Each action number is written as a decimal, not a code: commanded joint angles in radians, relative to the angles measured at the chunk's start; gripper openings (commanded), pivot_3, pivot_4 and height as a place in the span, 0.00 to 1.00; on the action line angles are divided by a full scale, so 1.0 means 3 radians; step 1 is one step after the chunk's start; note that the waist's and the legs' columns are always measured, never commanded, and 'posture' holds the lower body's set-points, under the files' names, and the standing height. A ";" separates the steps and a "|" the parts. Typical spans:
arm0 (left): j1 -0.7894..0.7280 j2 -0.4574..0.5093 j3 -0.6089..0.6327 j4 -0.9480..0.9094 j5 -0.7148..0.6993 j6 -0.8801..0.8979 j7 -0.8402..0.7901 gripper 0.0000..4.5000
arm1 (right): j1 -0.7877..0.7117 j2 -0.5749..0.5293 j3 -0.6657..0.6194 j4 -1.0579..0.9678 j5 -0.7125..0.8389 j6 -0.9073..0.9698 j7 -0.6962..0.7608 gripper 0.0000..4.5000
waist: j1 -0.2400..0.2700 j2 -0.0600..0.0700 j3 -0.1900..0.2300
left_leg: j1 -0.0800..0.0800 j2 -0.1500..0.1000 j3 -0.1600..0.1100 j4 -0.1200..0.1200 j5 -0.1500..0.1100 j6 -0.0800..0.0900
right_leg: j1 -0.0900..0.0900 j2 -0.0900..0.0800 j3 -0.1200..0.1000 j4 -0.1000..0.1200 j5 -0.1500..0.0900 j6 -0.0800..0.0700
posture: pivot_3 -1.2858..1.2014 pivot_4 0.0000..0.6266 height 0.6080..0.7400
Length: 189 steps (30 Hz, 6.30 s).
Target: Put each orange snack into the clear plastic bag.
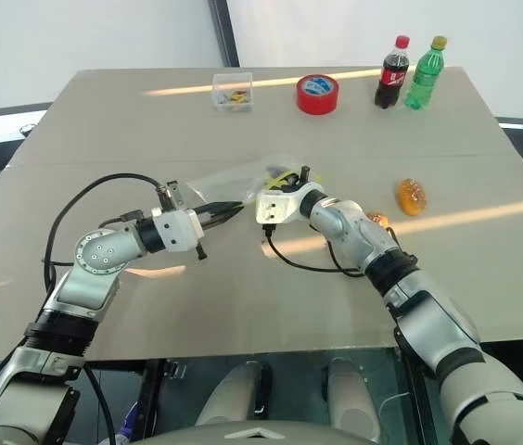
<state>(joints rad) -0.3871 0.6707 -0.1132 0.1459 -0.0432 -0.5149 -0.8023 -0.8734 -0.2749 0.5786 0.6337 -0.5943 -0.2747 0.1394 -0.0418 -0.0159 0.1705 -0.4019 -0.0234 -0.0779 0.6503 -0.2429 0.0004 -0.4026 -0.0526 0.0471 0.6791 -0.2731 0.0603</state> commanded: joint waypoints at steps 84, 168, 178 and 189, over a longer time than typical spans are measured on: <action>0.0298 -0.0137 0.0292 -0.0140 -0.0763 0.0067 -0.0912 0.00 | 0.0483 0.0264 -0.0881 -0.1939 0.2433 0.2957 0.1763 0.28 | -0.0003 0.0000 0.0000 | 0.0006 0.0004 -0.0019 0.0007 -0.0001 0.0002 | 0.0017 0.0000 -0.0015 -0.0001 0.0000 0.0001 | 0.52 0.24 1.00; -0.0199 -0.0309 0.0233 -0.0264 0.0197 0.0753 0.0535 0.00 | 0.1157 -0.0588 -0.2771 -0.1655 0.2477 0.3182 0.0645 0.99 | 0.0005 0.0000 0.0000 | -0.0021 -0.0001 -0.0014 0.0011 0.0000 0.0002 | -0.0006 -0.0003 -0.0013 0.0002 0.0000 0.0001 | 0.52 0.24 1.00; -0.0178 -0.0337 0.0265 -0.0287 0.0190 0.0807 0.0551 0.00 | 0.1302 -0.0646 -0.2669 -0.1749 0.2531 0.2937 0.0775 0.31 | 0.0008 0.0000 0.0000 | -0.0022 -0.0002 -0.0014 0.0012 0.0000 0.0002 | -0.0006 -0.0003 -0.0013 0.0002 0.0000 0.0001 | 0.52 0.24 1.00; -0.0183 -0.0361 0.0259 -0.0311 0.0191 0.0826 0.0519 0.00 | 0.1294 -0.0472 -0.1645 -0.3039 0.2645 0.3151 0.1218 0.24 | 0.0003 0.0000 0.0000 | -0.0022 0.0001 -0.0017 0.0014 0.0000 0.0002 | -0.0007 -0.0001 -0.0014 0.0004 0.0000 0.0001 | 0.52 0.24 1.00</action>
<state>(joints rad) -0.4346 0.5603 -0.0496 0.0791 0.0315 -0.2638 -0.6505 -0.4668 -0.4126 0.0804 -0.2313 0.2072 0.6732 0.5031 -0.0410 -0.0157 0.1703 -0.4086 -0.0235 -0.0829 0.6550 -0.2430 0.0010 -0.4047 -0.0532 0.0428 0.6801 -0.2731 0.0607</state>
